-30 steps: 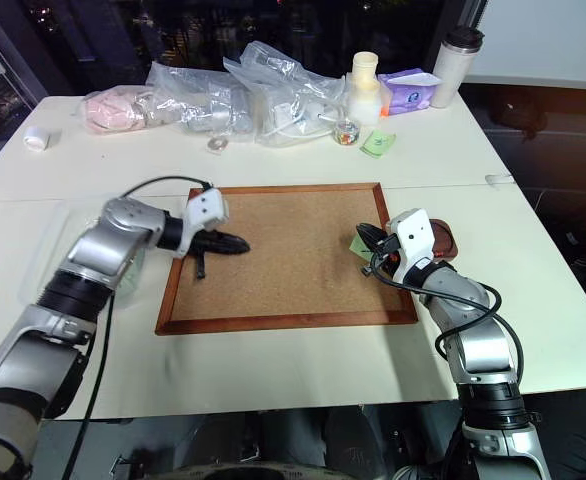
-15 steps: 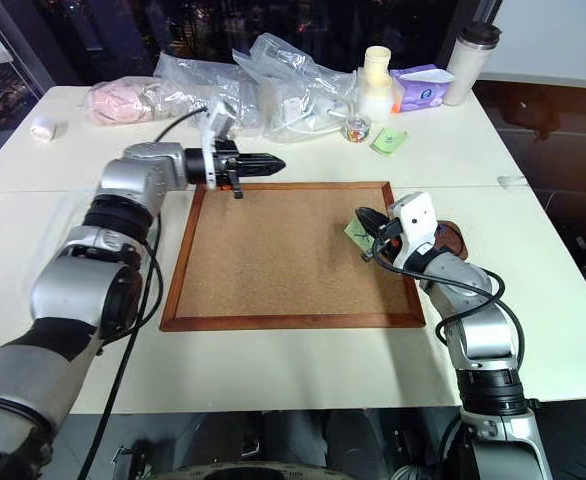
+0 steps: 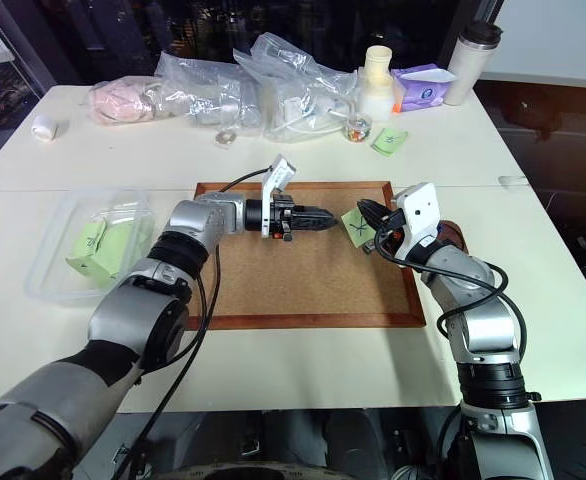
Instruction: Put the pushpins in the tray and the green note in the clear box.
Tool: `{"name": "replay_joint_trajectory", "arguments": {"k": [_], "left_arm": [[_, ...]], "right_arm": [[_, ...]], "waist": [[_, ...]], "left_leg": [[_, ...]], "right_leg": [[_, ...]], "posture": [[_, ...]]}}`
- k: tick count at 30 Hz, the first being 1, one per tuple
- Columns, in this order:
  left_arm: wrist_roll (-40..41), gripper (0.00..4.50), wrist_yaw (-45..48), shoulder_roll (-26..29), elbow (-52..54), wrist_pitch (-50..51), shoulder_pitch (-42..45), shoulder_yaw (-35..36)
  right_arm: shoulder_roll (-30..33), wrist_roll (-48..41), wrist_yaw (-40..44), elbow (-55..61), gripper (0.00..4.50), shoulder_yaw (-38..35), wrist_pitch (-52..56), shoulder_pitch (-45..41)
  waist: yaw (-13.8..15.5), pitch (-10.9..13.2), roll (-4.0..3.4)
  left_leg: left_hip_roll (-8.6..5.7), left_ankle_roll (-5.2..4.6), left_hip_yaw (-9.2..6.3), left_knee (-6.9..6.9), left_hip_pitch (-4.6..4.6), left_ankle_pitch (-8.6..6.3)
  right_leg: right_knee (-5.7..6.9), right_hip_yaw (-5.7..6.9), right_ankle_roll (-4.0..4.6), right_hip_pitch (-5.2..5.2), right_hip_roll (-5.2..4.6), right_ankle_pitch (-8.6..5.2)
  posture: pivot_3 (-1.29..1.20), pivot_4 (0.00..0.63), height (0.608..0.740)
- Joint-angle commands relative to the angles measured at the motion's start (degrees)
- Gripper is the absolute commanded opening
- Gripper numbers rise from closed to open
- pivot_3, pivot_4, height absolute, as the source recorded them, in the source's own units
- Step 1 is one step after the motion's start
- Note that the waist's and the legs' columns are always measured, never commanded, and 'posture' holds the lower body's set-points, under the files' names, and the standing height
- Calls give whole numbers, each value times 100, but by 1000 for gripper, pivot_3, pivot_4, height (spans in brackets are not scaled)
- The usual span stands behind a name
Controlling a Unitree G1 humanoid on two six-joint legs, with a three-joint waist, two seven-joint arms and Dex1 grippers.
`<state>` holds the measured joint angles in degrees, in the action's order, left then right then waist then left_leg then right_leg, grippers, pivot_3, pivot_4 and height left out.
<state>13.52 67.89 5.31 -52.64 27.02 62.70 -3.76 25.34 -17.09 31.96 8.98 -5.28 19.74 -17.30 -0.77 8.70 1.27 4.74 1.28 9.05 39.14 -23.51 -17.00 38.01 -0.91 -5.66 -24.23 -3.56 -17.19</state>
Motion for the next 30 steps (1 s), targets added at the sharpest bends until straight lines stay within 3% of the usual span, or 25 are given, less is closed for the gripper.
{"name": "replay_joint_trajectory", "arguments": {"k": [1,3,4,22,25,30], "left_arm": [[-133,3392,-97,-167,49,-399,167,-84],[-163,4338,-25,-206,15,-454,176,-96],[-197,4473,-61,-224,-3,-507,179,-100],[-147,4473,-807,-863,-1101,-939,539,257],[26,3187,-1035,-999,-1287,-833,629,588],[101,569,-933,-1064,-1329,-673,665,783]], "right_arm": [[58,-47,23,219,0,-48,-25,-56],[58,-41,25,220,0,-41,-23,-53],[59,-41,24,228,0,-41,-20,-47],[-5,-125,-12,385,0,-74,84,61],[-68,-178,-56,441,0,-95,118,137],[-153,-271,-153,438,0,-128,149,185]], "waist": [[6,0,0],[6,0,0],[3,0,0],[3,0,0],[1,1,1],[-9,0,1]], "left_leg": [[0,0,0,0,0,0],[-1,0,0,0,0,0],[-1,0,0,0,0,0],[-2,0,-1,0,0,0],[-2,-1,-3,0,0,0],[-1,0,-4,-1,0,0]], "right_leg": [[0,0,0,0,0,0],[-1,0,0,0,0,0],[-1,0,0,0,0,0],[0,0,0,0,0,0],[0,0,0,0,0,0],[1,1,0,0,1,0]], "posture": [[0,150,734],[0,150,734],[0,150,734],[0,150,734],[0,150,734],[0,150,734]]}}
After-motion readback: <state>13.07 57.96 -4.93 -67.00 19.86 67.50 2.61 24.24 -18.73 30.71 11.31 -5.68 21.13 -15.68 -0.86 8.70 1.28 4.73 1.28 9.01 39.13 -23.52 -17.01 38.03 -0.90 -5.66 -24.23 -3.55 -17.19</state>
